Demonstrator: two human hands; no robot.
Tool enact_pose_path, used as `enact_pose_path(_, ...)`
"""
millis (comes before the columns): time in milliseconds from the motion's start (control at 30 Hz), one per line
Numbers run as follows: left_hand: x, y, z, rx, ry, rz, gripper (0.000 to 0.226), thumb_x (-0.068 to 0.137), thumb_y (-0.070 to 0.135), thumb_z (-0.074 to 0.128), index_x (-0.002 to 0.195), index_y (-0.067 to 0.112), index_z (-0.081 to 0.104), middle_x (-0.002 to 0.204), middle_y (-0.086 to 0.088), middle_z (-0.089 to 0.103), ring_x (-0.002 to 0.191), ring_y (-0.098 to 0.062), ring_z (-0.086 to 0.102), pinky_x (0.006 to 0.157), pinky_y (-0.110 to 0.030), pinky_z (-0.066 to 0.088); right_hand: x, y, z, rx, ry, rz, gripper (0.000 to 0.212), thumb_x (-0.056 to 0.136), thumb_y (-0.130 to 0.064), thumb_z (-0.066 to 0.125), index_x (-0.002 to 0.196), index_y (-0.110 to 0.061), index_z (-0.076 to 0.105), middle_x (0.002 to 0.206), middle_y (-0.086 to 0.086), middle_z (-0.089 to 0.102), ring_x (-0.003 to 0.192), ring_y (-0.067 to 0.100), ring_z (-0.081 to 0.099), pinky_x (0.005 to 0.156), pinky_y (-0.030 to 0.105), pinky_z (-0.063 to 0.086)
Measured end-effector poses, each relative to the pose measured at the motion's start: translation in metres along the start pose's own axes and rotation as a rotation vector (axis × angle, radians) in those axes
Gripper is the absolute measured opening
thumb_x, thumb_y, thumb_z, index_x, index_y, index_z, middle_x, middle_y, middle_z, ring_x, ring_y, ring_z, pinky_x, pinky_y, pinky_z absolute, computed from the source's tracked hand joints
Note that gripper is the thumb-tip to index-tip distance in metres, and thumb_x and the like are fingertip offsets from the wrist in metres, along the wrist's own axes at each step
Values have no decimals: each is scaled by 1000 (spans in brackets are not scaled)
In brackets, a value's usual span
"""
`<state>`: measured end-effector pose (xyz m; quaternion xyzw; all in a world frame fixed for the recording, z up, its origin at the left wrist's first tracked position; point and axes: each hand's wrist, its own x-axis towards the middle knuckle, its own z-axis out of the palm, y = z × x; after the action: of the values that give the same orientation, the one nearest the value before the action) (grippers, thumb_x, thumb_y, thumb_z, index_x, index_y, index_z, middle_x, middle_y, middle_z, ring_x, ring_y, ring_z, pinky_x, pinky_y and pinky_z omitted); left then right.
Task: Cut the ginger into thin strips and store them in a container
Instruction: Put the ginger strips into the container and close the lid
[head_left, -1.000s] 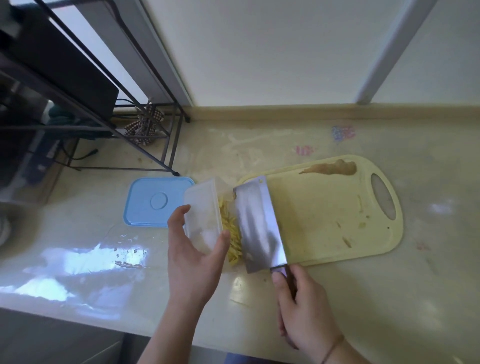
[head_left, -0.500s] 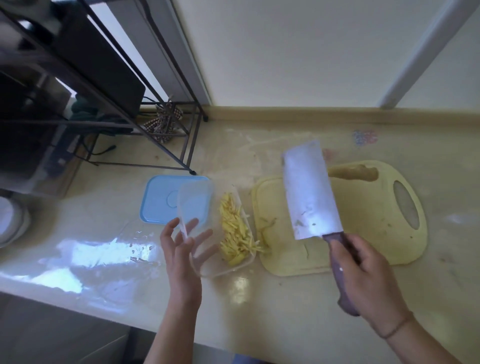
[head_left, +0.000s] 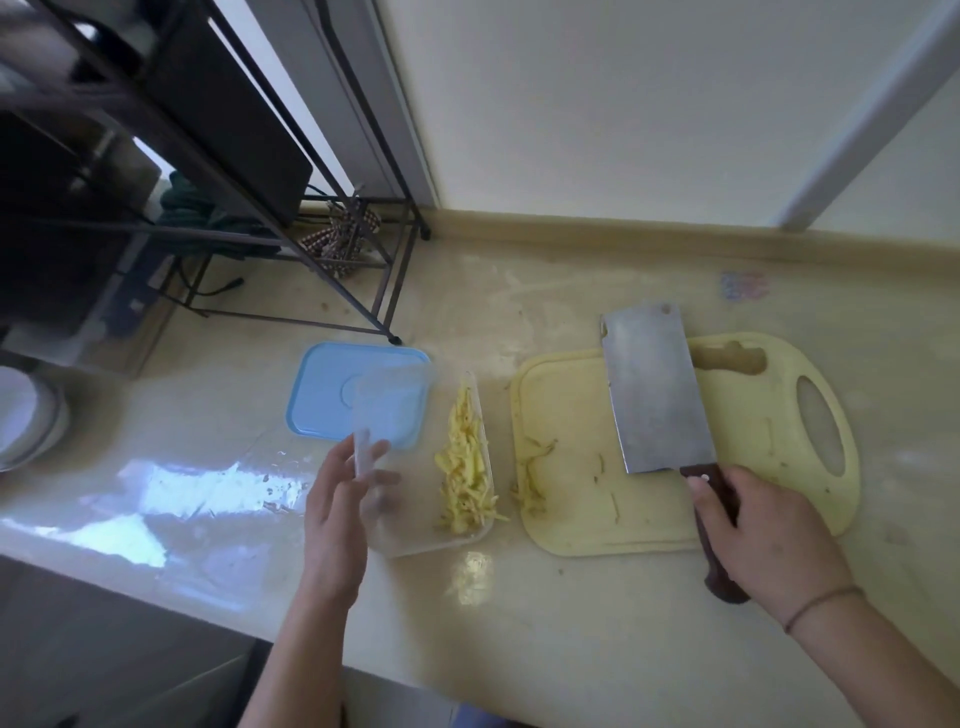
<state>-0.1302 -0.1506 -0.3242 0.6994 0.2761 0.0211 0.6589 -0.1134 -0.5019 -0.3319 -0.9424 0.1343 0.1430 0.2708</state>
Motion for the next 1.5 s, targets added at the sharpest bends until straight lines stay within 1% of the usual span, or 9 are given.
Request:
enact_pose_path(300, -5, -4, 6, -276, 12, -144, 59, 84, 33, 44, 138, 13, 55, 122, -13, 70, 91, -26, 71, 70, -34, 60, 2, -7, -3, -109, -79, 5, 32, 101, -39, 59, 83, -13, 53, 63, -2, 46, 66, 33, 56, 61, 37, 38)
enact_pose_path(500, -5, -1, 4, -143, -46, -176, 56, 86, 35, 39, 138, 24, 58, 125, -5, 71, 115, -29, 68, 89, -50, 54, 1, -12, -6, -149, -94, 10, 34, 100, -40, 58, 84, -11, 54, 63, 1, 46, 73, 38, 66, 61, 37, 39)
enact_pose_path(600, -9, 4, 8, -49, -46, -173, 55, 84, 32, 38, 134, 27, 59, 121, 0, 73, 110, -23, 70, 80, -38, 58, 3, -8, -4, -125, -86, 2, 35, 100, -40, 60, 80, -12, 52, 60, -4, 44, 65, 36, 59, 59, 37, 39)
enact_pose_path(800, -17, 27, 1, 55, 18, -124, 53, 75, 23, 39, 101, 52, 75, 105, 9, 77, 104, -13, 71, 85, -42, 55, 5, -6, -4, -131, -108, 22, 35, 100, -42, 60, 84, -12, 53, 63, -6, 45, 50, 11, 43, 51, 33, 32)
enact_pose_path(967, -27, 37, 6, 267, 114, -36, 54, 74, 29, 44, 122, 46, 64, 117, 8, 69, 97, -8, 66, 69, -17, 49, -1, -31, -5, -128, 107, -204, 42, 84, -40, 79, 105, -5, 68, 94, 13, 65, 77, 36, 67, 62, 38, 51)
enact_pose_path(1033, -31, 36, 11, 332, 148, -4, 58, 75, 31, 44, 131, 42, 58, 125, 4, 61, 100, -15, 63, 71, -18, 50, 0, -56, 4, -131, -35, -406, 66, 78, -54, 75, 124, -7, 67, 119, 12, 63, 104, 37, 67, 81, 47, 59)
enact_pose_path(1133, -39, 40, 20, 437, 163, 58, 66, 74, 40, 43, 139, 40, 53, 132, 6, 54, 115, -20, 55, 96, -47, 52, 5, -91, 20, -248, -346, -503, 93, 85, -72, 63, 158, -22, 34, 159, -1, 26, 146, 23, 32, 117, 39, 42)
enact_pose_path(1233, -46, 48, 34, 517, 149, 99, 69, 76, 37, 47, 145, 35, 48, 141, 8, 44, 125, -12, 45, 105, -32, 40, 9, -112, 34, -327, -422, -566, 98, 88, -69, 64, 163, -23, 19, 164, -5, 15, 147, 22, 24, 119, 36, 35)
enact_pose_path(1500, -54, 44, 57, 631, 62, 194, 72, 75, 43, 63, 145, 39, 45, 135, 13, 40, 122, 6, 40, 89, 3, 27, 18, -103, 64, -273, -324, -590, 41, 100, -34, 66, 134, -10, 59, 135, 5, 49, 124, 26, 48, 96, 36, 51)
